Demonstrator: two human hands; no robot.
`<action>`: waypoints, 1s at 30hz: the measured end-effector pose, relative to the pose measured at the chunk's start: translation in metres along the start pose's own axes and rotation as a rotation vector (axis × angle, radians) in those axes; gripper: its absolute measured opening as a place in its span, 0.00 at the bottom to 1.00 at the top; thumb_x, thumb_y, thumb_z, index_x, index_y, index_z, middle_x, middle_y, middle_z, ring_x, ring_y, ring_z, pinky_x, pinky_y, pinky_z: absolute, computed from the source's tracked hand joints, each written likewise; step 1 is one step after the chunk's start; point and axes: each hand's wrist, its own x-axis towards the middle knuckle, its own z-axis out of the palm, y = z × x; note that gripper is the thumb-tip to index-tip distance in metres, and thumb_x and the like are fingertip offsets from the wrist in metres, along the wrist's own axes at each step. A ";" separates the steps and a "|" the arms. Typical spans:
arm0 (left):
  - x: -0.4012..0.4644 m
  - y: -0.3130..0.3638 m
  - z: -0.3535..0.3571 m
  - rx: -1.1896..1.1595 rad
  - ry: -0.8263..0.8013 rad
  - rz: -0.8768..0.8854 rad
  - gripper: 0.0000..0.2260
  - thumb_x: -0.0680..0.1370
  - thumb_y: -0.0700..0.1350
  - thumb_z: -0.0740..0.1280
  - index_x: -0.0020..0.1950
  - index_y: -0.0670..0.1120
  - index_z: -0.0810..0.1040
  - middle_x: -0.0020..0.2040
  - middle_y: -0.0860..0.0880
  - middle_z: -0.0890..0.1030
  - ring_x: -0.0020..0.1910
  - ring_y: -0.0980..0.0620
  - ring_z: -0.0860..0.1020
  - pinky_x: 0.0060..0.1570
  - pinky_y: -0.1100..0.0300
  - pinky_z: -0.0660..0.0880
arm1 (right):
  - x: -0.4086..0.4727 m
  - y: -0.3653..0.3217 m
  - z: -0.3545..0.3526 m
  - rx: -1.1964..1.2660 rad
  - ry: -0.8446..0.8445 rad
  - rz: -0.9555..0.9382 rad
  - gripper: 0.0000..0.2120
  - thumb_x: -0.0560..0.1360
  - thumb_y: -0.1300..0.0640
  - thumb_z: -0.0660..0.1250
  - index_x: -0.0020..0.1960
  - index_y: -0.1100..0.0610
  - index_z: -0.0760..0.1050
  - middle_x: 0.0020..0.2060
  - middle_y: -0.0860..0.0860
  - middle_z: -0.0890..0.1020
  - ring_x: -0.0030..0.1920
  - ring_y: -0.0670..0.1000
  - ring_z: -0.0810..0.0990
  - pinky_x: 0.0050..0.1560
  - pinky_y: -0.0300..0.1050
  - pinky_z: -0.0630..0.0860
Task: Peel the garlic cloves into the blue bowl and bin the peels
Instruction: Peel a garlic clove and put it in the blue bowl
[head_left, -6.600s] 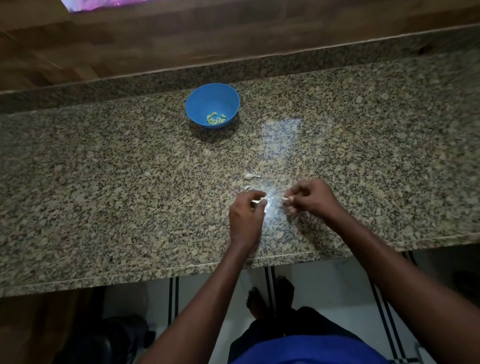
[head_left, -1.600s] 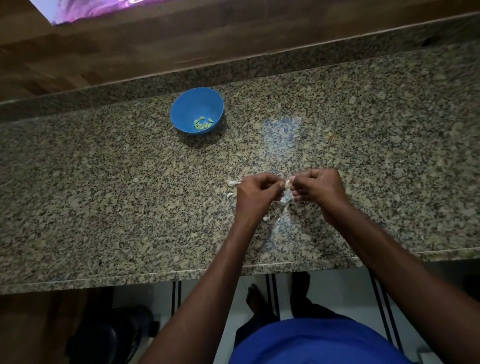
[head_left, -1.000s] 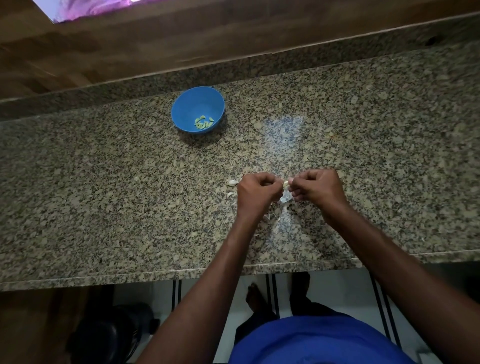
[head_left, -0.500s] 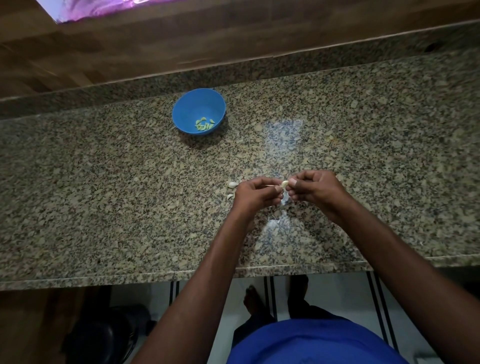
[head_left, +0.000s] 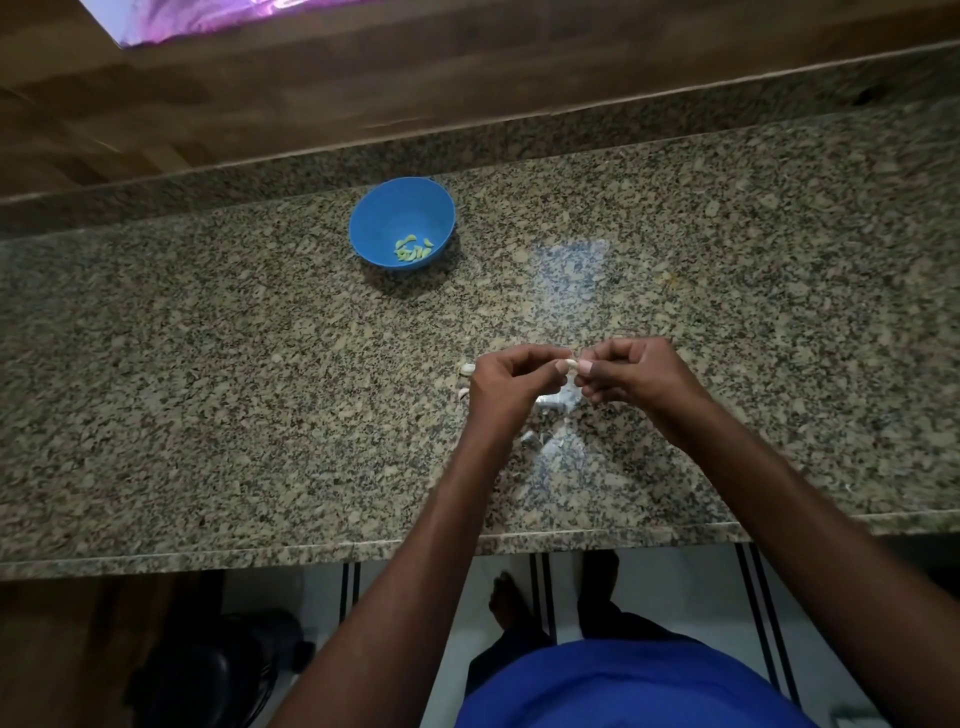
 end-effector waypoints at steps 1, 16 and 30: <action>0.000 0.000 0.001 -0.039 0.005 -0.011 0.07 0.77 0.41 0.75 0.54 0.41 0.86 0.47 0.43 0.87 0.47 0.49 0.85 0.52 0.54 0.83 | -0.002 0.000 0.002 -0.043 0.022 -0.023 0.07 0.76 0.63 0.74 0.49 0.67 0.81 0.41 0.59 0.86 0.38 0.53 0.84 0.42 0.45 0.83; -0.005 0.005 0.003 0.086 -0.055 0.064 0.08 0.74 0.42 0.78 0.53 0.45 0.87 0.42 0.48 0.86 0.43 0.55 0.83 0.48 0.59 0.82 | -0.006 -0.005 0.002 -0.170 0.038 -0.109 0.04 0.76 0.65 0.71 0.45 0.66 0.82 0.39 0.60 0.86 0.38 0.56 0.85 0.43 0.52 0.84; -0.002 0.002 0.005 -0.022 -0.039 -0.019 0.06 0.77 0.40 0.75 0.53 0.41 0.86 0.47 0.40 0.86 0.43 0.52 0.82 0.48 0.58 0.79 | -0.004 -0.007 0.000 -0.034 -0.028 -0.027 0.06 0.76 0.64 0.70 0.40 0.60 0.80 0.37 0.60 0.85 0.35 0.53 0.80 0.38 0.46 0.78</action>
